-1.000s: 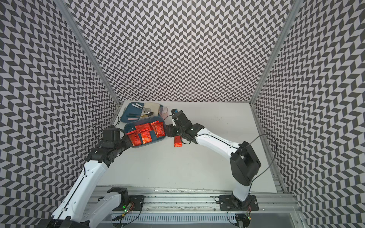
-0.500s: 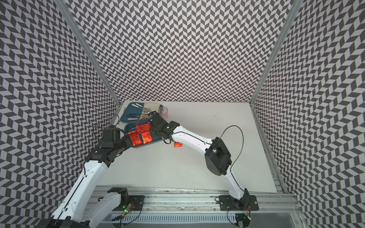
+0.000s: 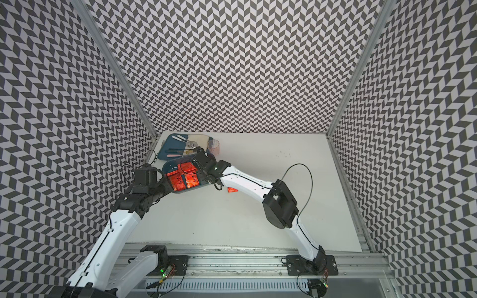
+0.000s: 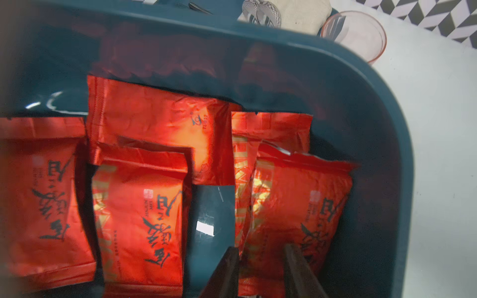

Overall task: Take the tea bags out of the storage box
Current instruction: Pick up the tea bag from the storage box.

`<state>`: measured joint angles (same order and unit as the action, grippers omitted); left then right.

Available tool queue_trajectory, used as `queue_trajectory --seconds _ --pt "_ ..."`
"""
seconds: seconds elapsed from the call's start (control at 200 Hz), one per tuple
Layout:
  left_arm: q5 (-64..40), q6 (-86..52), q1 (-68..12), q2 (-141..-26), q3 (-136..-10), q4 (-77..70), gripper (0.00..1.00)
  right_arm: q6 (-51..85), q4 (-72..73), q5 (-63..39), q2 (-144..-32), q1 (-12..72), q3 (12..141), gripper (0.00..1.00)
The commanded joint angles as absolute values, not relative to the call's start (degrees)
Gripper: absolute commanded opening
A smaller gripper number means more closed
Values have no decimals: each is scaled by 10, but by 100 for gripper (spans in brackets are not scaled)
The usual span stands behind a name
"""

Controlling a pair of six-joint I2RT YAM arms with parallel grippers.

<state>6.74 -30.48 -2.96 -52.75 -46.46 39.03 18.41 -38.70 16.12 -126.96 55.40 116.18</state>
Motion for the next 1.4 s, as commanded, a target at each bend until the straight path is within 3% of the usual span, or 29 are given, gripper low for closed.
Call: queue_trajectory --seconds 0.0,0.27,0.456,0.541,0.621,1.086,1.392 --pt "63 -303 -26 -518 -462 360 0 182 -381 179 -1280 556 1184 25" --pt "66 -304 -26 -515 -461 360 0 181 -381 178 -1258 556 1184 1" --pt "65 -304 -26 -515 -462 360 0 186 -369 161 -1242 556 1182 0" --pt "65 -303 -26 -515 -461 360 0 186 -361 140 -1249 555 1186 33" --pt "64 -303 -26 -514 -462 360 0 190 -370 146 -1266 555 1200 42" --pt "62 -302 -26 -513 -461 359 0 189 -392 179 -1326 551 1242 42" --pt "62 -303 -26 -516 -461 359 0 183 -402 196 -1327 552 1244 26"
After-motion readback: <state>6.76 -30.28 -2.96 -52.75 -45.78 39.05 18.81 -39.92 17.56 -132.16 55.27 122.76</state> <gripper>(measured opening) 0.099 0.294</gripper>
